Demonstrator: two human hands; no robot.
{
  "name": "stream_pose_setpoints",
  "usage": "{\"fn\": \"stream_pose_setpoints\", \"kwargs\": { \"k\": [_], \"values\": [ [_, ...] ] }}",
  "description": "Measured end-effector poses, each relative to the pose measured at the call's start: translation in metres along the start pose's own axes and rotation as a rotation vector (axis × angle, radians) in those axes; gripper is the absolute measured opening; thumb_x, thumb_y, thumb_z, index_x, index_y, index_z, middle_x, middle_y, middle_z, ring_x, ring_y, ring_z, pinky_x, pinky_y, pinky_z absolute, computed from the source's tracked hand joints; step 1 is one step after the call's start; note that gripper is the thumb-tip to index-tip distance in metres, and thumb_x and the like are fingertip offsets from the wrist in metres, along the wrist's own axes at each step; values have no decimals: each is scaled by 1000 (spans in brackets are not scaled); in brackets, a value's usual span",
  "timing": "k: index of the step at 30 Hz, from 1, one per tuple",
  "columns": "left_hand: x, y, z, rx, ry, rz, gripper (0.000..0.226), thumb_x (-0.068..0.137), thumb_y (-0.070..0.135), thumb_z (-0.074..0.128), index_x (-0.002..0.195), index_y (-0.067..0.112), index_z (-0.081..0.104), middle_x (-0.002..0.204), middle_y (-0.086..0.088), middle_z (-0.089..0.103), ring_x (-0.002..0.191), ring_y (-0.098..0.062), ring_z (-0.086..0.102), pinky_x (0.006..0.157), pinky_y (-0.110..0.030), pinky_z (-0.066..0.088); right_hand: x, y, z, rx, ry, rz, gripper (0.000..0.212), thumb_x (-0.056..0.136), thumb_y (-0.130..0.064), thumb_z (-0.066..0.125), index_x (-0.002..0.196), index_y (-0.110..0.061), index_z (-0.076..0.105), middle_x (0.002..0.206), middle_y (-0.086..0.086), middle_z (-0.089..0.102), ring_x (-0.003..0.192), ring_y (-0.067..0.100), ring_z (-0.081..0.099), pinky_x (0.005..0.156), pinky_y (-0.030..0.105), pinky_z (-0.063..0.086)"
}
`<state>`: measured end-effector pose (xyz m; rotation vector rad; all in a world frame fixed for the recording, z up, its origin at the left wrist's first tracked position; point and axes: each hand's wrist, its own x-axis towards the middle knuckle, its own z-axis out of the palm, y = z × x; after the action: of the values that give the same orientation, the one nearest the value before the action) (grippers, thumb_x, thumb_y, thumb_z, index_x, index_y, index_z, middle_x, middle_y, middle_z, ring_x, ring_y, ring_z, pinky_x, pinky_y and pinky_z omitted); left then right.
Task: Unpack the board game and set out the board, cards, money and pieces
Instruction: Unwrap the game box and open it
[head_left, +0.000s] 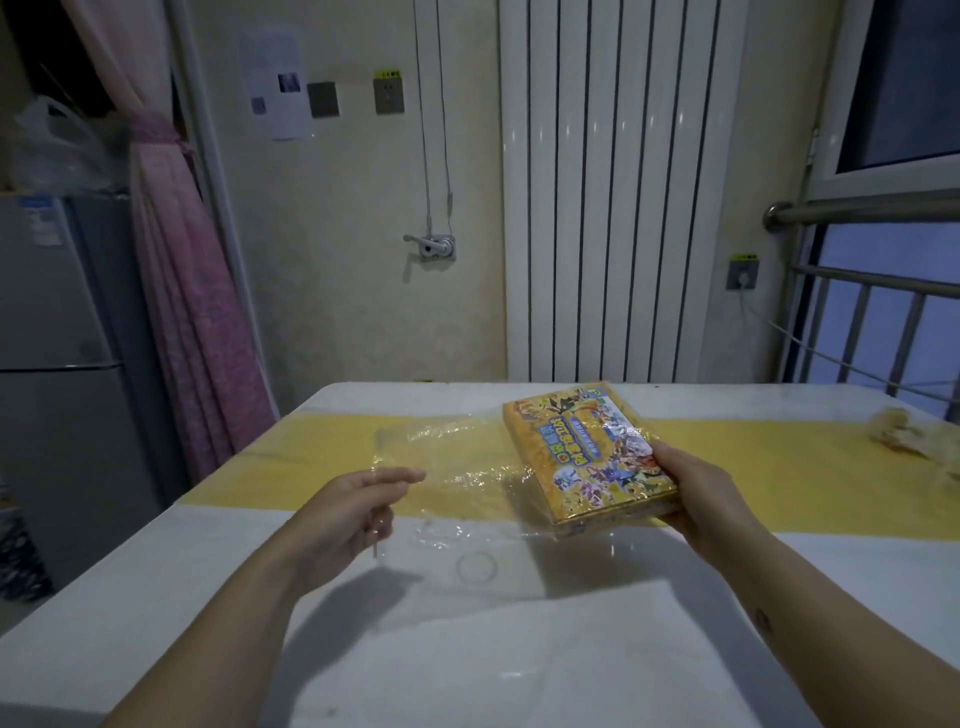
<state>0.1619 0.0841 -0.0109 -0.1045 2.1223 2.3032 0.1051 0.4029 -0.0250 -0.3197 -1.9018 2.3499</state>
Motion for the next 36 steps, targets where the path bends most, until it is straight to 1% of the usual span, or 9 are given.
{"fn": "stream_pose_setpoints", "kwargs": {
  "k": [5,7,11,15,20,27,30,33,36],
  "values": [
    [1,13,-7,-551,-229,-183,40,71,19,62,101,-6,71,108,-21,67,84,-28,69,72,-31,57,4,-7,3,-48,8,-32,18,93,-23,55,93,-9,67,83,13,67,69,25,62,69,34,50],
    [6,11,-7,-581,-234,-175,40,63,15,68,98,-3,73,101,-14,69,82,-26,68,74,-31,56,5,-8,5,-63,6,-36,19,93,-25,55,94,-10,67,86,13,68,72,25,62,71,34,49],
    [6,4,-9,23,-104,-184,42,87,-4,38,108,10,72,74,2,43,61,-11,33,61,-23,30,3,-9,8,-86,-11,-33,19,94,-26,56,93,-11,66,86,13,68,72,25,61,68,33,48],
    [3,9,-13,433,-66,-155,21,93,15,58,111,15,69,82,7,49,65,-11,33,58,-19,30,1,-12,9,-90,-38,-31,18,94,-25,56,91,-11,66,81,10,68,67,22,62,62,31,49],
    [8,14,9,-123,-114,-193,22,93,1,49,111,2,61,92,-9,72,75,-14,69,58,-20,55,0,-15,14,-59,-80,-15,21,95,-25,54,93,-8,65,83,11,68,70,22,62,66,32,49],
    [14,-19,63,-260,-270,-247,12,83,7,60,88,6,71,102,-13,67,83,-13,66,66,-22,56,-8,-8,29,-38,-137,27,23,96,-26,52,95,-8,66,84,12,68,71,23,63,67,34,50],
    [19,-25,72,-288,-310,-223,22,54,3,79,75,5,76,83,-10,72,77,-20,66,61,-21,55,-12,-5,30,-38,-155,29,23,96,-25,50,93,-9,66,80,11,69,69,24,63,68,36,51],
    [19,-26,77,-191,-258,-191,66,55,33,85,112,4,67,90,-6,73,83,-17,67,74,-24,56,-13,-5,28,-80,-172,15,25,97,-26,48,92,-9,66,76,9,70,68,24,64,68,36,51],
    [16,-24,83,-121,-201,-114,46,92,16,54,132,-6,47,101,-8,64,87,-16,61,84,-23,50,-11,-8,25,-146,-184,9,27,94,-31,53,96,-8,67,85,13,72,74,26,65,76,38,53]
  ]
}}
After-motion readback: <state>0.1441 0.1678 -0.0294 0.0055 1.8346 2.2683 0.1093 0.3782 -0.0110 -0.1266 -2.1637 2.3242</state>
